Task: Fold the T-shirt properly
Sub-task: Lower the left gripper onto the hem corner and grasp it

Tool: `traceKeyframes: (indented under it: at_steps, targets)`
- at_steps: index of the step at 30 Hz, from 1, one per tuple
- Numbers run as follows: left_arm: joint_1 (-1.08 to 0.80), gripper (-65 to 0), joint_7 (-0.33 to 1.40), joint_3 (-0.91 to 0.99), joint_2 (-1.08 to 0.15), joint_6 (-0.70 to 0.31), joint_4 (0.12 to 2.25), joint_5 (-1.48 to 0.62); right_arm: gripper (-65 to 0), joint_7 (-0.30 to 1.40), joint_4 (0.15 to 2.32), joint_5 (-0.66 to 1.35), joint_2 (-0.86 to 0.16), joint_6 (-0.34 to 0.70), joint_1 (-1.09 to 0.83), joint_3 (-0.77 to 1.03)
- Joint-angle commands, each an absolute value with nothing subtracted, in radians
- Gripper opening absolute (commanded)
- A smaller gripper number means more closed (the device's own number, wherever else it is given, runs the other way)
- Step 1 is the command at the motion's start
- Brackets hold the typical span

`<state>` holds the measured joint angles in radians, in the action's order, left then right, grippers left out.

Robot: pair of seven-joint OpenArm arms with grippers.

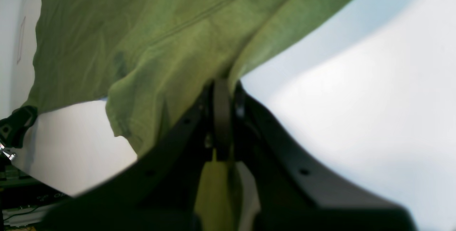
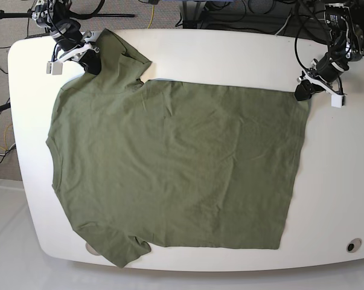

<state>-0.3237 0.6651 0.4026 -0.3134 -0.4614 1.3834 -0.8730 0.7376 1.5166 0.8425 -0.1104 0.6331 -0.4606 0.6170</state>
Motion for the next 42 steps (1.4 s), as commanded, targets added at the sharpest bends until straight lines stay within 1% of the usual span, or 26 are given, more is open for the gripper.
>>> traceKeyframes:
  at_steps: [1,36,39,42]
  targets:
    - [-0.326,-65.0,0.691,0.408,-0.326,-0.458,1.392,-0.85,-65.0,0.752,1.522,0.823,-0.118,0.637,-0.47,0.614]
    - [-0.356,-65.0,0.67,0.431,-0.332,-0.484,1.419,-0.867,-65.0,0.74,1.536,0.832,-0.121,0.634,-0.476,0.616]
    - [-0.362,-62.7,0.676,0.436,-0.333,-0.485,1.427,-0.867,-65.0,0.739,1.541,0.833,-0.122,0.634,-0.477,0.616]
    - [-0.369,-62.0,0.676,0.442,-0.333,-0.489,1.439,-0.867,-65.0,0.74,1.552,0.834,-0.124,0.635,-0.479,0.619]
